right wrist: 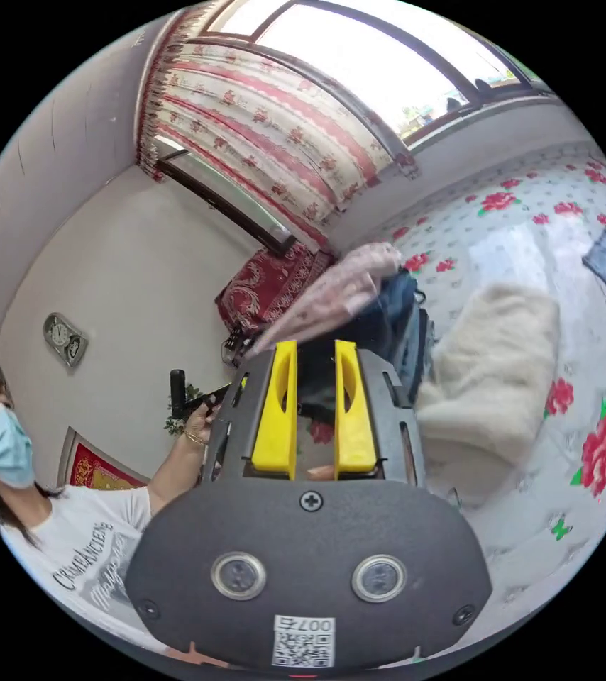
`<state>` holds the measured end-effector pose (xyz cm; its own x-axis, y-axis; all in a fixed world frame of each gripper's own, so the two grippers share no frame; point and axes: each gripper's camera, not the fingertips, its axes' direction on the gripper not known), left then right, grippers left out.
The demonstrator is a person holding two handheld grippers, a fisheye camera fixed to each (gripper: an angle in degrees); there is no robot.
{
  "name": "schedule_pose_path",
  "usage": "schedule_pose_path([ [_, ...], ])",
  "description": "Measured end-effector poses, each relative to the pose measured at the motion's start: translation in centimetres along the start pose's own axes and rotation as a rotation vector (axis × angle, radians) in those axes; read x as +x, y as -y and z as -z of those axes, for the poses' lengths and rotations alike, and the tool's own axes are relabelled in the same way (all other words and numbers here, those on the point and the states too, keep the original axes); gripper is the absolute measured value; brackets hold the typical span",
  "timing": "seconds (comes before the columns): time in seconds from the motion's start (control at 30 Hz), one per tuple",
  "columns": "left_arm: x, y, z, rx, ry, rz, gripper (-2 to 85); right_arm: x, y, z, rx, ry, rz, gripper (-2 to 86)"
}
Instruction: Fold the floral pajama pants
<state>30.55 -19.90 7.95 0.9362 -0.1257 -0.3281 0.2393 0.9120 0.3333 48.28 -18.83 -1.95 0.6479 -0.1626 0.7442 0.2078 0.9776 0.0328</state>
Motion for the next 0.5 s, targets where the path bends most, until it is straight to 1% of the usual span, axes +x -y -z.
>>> schedule_pose_path([
  [0.03, 0.3, -2.3, -1.0, -0.022, 0.003, -0.014, 8.5, 1.5, -3.8, -0.4, -0.043, -0.080, -0.026, 5.0],
  [0.07, 1.2, -7.0, -3.1, -0.088, 0.007, -0.043, 8.3, 2.1, -5.8, -0.7, -0.069, -0.132, -0.040, 5.1],
  [0.1, 2.4, -11.8, -5.3, -0.170, 0.004, -0.071, 8.1, 3.3, -10.1, -1.3, -0.148, -0.243, -0.067, 5.3],
  [0.13, 3.1, -14.2, -6.3, -0.216, -0.002, -0.080, 8.1, 4.4, -14.3, -2.0, -0.262, -0.349, -0.106, 5.4],
  [0.17, 4.6, -18.6, -8.2, -0.313, -0.018, -0.089, 7.9, 4.9, -16.4, -2.4, -0.322, -0.392, -0.135, 5.4],
  [0.2, 6.0, -22.6, -9.7, -0.403, -0.032, -0.075, 7.7, 5.5, -20.4, -2.9, -0.431, -0.451, -0.175, 5.3],
  [0.23, 6.7, -24.4, -10.3, -0.442, -0.041, -0.072, 7.5, 5.4, -23.8, -3.3, -0.526, -0.501, -0.192, 5.2],
  [0.27, 8.3, -27.3, -11.1, -0.501, -0.045, -0.076, 7.0, 5.1, -25.3, -3.5, -0.566, -0.529, -0.196, 5.2],
  [0.33, 10.6, -30.3, -11.5, -0.550, -0.020, -0.080, 6.2, 3.8, -29.6, -5.0, -0.733, -0.620, -0.160, 4.8],
  [0.4, 13.4, -31.8, -12.1, -0.578, -0.038, -0.092, 5.9, 3.0, -31.5, -6.5, -0.817, -0.654, -0.132, 4.5],
  [0.47, 15.6, -32.1, -12.9, -0.601, -0.077, -0.138, 5.9, 3.0, -32.8, -8.0, -0.857, -0.652, -0.158, 4.0],
  [0.5, 17.2, -32.3, -13.8, -0.630, -0.080, -0.184, 6.0, 2.4, -32.9, -7.9, -0.756, -0.717, -0.171, 3.5],
])
